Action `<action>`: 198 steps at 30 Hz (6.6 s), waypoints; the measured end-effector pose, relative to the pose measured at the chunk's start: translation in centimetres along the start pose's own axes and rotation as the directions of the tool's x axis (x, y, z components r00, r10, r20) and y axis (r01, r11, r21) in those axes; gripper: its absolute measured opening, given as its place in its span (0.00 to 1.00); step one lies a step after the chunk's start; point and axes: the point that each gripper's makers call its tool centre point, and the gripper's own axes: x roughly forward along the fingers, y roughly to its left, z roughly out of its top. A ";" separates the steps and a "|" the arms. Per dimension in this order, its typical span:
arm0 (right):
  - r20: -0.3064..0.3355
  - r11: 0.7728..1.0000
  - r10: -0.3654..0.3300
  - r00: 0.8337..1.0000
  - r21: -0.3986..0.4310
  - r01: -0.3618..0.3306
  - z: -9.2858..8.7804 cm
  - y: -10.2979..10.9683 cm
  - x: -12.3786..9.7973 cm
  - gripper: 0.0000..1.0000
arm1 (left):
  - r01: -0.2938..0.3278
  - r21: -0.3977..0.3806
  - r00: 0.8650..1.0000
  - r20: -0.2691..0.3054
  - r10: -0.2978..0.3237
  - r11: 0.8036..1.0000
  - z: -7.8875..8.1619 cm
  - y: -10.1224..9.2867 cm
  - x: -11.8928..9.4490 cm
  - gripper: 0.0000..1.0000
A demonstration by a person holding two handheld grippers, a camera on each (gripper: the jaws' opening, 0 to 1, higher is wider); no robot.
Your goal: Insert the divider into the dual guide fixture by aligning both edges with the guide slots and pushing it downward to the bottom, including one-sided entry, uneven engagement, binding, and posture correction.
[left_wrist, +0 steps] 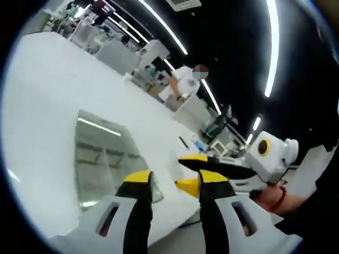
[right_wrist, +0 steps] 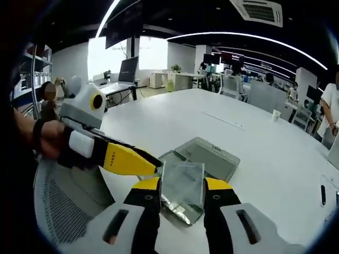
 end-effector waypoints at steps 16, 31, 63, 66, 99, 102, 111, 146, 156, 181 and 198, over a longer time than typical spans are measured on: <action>0.020 1.000 0.012 1.000 -0.008 -0.011 0.7 0.8 -0.1 0.27 | 0.032 -0.098 0.999 0.011 -0.031 0.995 0.1 0.0 0.1 0.08; 0.039 0.999 0.046 0.998 -0.018 -0.046 0.9 1.8 -0.4 0.28 | 0.055 -0.060 0.998 -0.004 -0.055 0.997 0.0 -0.3 -0.1 0.00; -0.164 0.860 0.184 0.969 -0.451 -0.239 0.6 3.2 -0.2 0.21 | 0.047 0.530 0.982 -0.180 0.058 0.847 -1.5 -0.9 -1.6 0.00; -0.197 0.832 0.188 0.962 -0.488 -0.263 0.3 3.4 -0.2 0.19 | 0.052 0.541 0.981 -0.185 0.058 0.839 -1.5 -1.2 -1.8 0.00; -0.343 0.716 0.300 0.890 -0.536 -0.447 -0.1 5.0 -0.6 0.00 | 0.086 0.644 0.988 -0.153 0.018 0.760 -1.3 -0.6 -2.4 0.08; -0.341 0.720 0.310 0.888 -0.526 -0.453 0.5 4.7 -0.6 0.00 | 0.043 0.640 0.991 -0.128 0.051 0.767 -0.7 0.0 -2.7 0.10; -0.359 0.762 0.356 0.863 -0.423 -0.490 0.7 2.5 0.6 0.00 | -0.028 0.595 0.993 -0.074 0.090 0.803 0.4 0.9 -3.0 0.17; -0.374 0.782 0.403 0.835 -0.333 -0.526 0.9 -0.6 3.1 0.00 | -0.093 0.591 0.985 -0.060 0.159 0.801 0.4 2.1 -3.0 0.54; -0.368 0.781 0.427 0.826 -0.311 -0.542 -0.1 -0.7 3.9 0.00 | -0.129 0.575 0.984 -0.027 0.176 0.808 1.0 2.6 -3.1 0.66; -0.356 0.776 0.435 0.827 -0.317 -0.545 -1.5 -0.8 4.8 0.00 | -0.102 0.542 0.986 -0.056 0.156 0.834 0.2 2.6 -2.5 0.81; -0.379 0.740 0.443 0.813 -0.358 -0.570 -2.1 -0.4 5.1 0.00 | -0.098 0.541 0.985 -0.065 0.158 0.835 0.1 2.7 -2.6 0.78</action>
